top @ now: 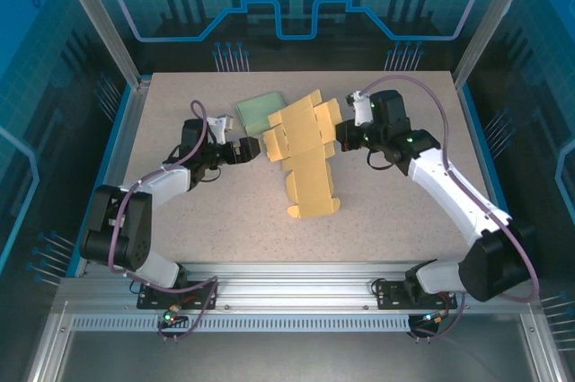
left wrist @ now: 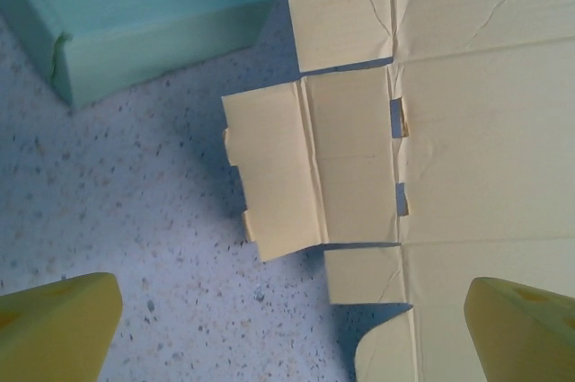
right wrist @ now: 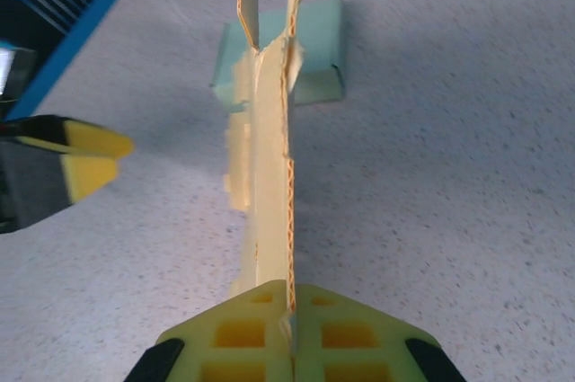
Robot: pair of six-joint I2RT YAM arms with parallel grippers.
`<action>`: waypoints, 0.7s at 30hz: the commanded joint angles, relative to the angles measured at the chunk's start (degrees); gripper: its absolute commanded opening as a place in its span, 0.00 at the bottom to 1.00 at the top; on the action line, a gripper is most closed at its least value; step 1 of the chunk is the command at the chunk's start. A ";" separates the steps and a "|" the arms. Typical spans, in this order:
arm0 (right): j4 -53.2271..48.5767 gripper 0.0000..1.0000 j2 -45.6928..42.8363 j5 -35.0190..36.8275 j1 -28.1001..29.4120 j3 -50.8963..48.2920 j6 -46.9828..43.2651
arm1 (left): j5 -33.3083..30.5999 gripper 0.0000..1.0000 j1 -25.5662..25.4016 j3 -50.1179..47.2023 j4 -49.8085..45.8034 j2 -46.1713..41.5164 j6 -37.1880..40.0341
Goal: Fold the paper box
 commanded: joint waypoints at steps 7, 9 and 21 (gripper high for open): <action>3.61 0.00 -3.19 -11.36 0.45 -2.10 -8.73 | 12.01 0.99 1.03 20.79 -15.12 -1.09 36.86; 3.99 0.00 -3.19 -13.44 0.56 -1.92 -8.89 | 15.24 0.99 1.20 24.19 -17.46 1.42 42.31; 5.97 0.00 -3.28 -22.38 -0.10 -1.72 -9.91 | 30.03 0.90 4.51 37.27 -42.81 9.33 62.68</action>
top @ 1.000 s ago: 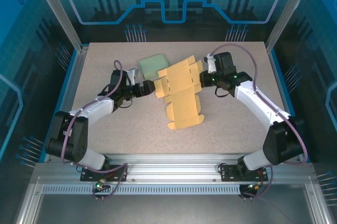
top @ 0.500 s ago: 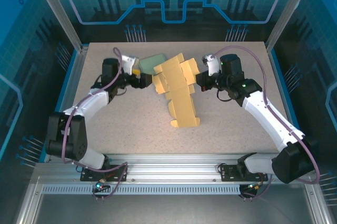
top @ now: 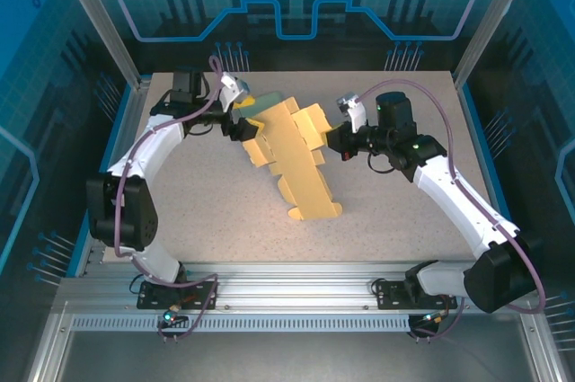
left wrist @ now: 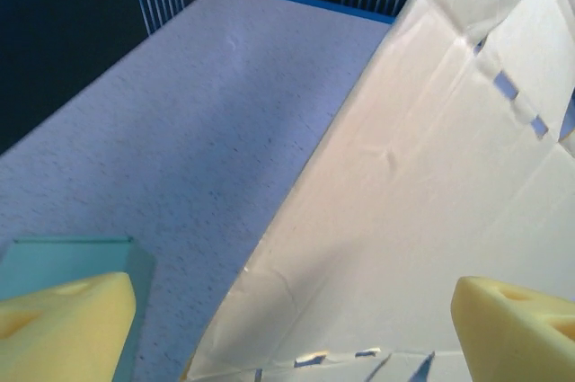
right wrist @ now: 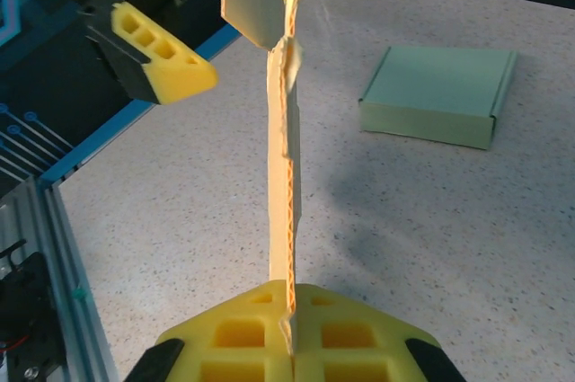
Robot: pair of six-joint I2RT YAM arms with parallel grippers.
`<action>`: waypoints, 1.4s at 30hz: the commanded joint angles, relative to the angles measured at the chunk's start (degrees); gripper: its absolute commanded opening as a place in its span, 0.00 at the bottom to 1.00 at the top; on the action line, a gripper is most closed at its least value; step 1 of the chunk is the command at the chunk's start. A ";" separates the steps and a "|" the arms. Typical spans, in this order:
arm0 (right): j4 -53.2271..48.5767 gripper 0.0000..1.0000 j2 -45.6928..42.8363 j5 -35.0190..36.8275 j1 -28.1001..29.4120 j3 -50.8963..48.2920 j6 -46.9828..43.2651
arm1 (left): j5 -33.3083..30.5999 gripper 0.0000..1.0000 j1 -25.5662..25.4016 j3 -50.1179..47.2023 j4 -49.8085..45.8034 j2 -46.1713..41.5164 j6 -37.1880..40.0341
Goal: Fold the paper box
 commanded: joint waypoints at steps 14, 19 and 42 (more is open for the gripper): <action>4.82 0.00 1.47 -8.37 -0.34 0.51 0.05 | 7.91 0.77 2.37 9.81 -17.45 7.49 13.10; 5.77 0.00 2.69 -10.16 -0.60 0.80 0.43 | 7.53 0.77 2.30 12.20 -17.82 9.23 13.59; 9.05 0.00 10.90 -4.92 -7.01 -3.43 7.65 | -13.93 0.00 -5.88 1.09 -4.84 -2.19 10.00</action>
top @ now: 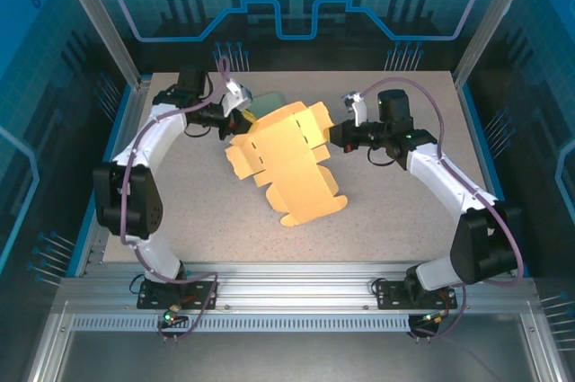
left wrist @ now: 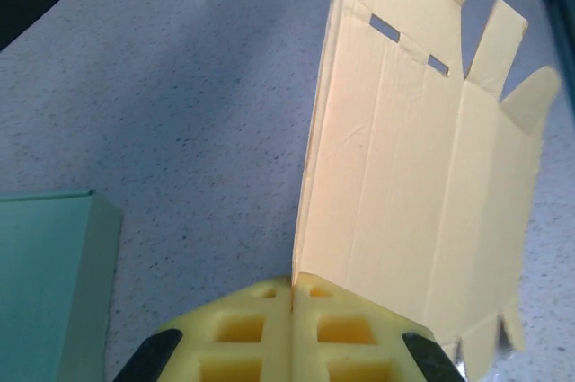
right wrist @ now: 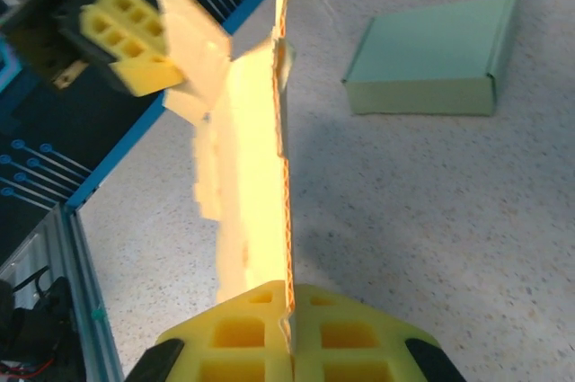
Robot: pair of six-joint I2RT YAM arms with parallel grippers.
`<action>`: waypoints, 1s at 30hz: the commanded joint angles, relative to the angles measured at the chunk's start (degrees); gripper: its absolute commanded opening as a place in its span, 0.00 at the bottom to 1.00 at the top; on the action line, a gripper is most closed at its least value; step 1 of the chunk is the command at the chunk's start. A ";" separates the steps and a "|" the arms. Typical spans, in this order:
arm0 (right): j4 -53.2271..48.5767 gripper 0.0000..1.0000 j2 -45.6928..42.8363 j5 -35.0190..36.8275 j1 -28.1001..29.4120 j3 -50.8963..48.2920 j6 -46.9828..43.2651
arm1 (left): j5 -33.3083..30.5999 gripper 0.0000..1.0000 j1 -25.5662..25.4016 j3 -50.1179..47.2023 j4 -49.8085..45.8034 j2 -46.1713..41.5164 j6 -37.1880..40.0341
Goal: Fold the paper box
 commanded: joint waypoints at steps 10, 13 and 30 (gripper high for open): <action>-3.46 0.36 3.89 15.20 -1.69 -3.38 4.18 | -44.13 0.00 -20.47 -23.22 38.12 -10.28 3.54; -4.41 0.48 4.28 15.95 -3.36 -2.85 5.69 | -49.83 0.00 -23.11 -22.53 41.80 -7.53 5.57; -13.17 0.57 -7.59 26.33 -8.01 -7.29 16.18 | -65.89 0.00 -32.48 -33.02 73.76 5.26 27.78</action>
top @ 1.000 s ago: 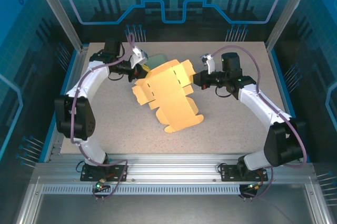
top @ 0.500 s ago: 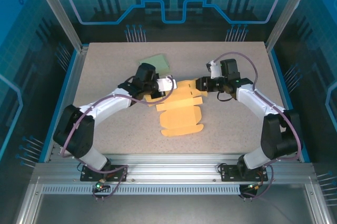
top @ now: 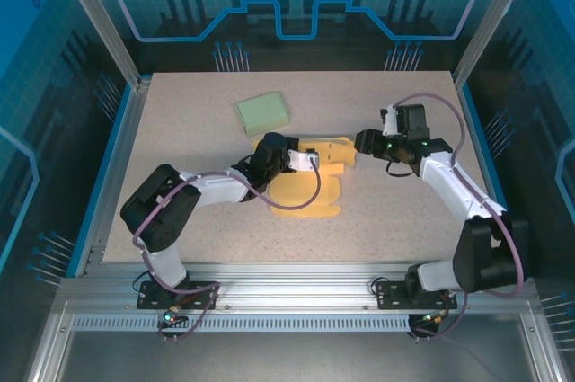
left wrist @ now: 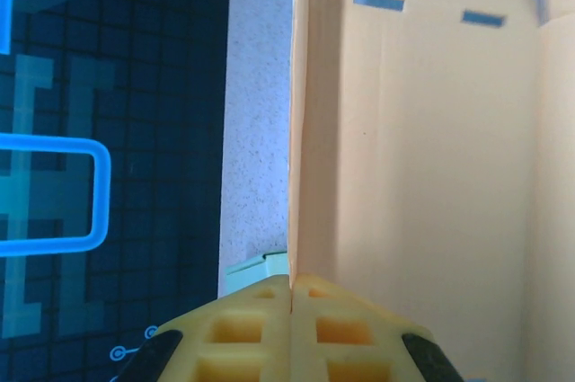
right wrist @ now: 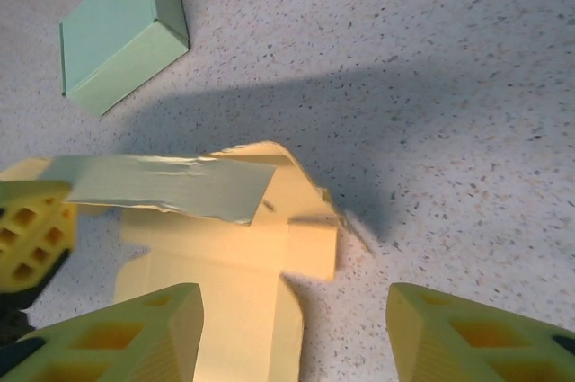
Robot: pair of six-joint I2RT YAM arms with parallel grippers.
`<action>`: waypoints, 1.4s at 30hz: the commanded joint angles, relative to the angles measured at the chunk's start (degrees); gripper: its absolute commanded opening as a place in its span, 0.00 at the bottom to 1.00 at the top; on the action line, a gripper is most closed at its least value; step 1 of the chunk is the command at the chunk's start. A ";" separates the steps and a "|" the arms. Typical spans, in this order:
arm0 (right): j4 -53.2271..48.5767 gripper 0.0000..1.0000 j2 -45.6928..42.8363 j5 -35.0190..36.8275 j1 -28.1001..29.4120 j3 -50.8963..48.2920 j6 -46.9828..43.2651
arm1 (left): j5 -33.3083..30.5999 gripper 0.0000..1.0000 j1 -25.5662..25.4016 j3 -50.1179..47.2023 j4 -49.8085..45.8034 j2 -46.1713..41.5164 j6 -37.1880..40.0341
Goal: Fold the paper box
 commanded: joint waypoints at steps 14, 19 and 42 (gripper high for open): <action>-0.95 0.55 0.26 -1.77 5.09 3.52 9.30 | -7.90 0.00 -2.63 -4.61 37.19 11.24 16.90; -2.52 0.54 7.28 -1.12 7.61 11.29 7.58 | -7.30 0.00 -2.65 -4.10 36.67 11.37 17.63; 4.48 0.56 25.61 -6.10 9.81 16.05 15.04 | -8.36 0.00 -2.61 -2.29 36.48 15.86 16.29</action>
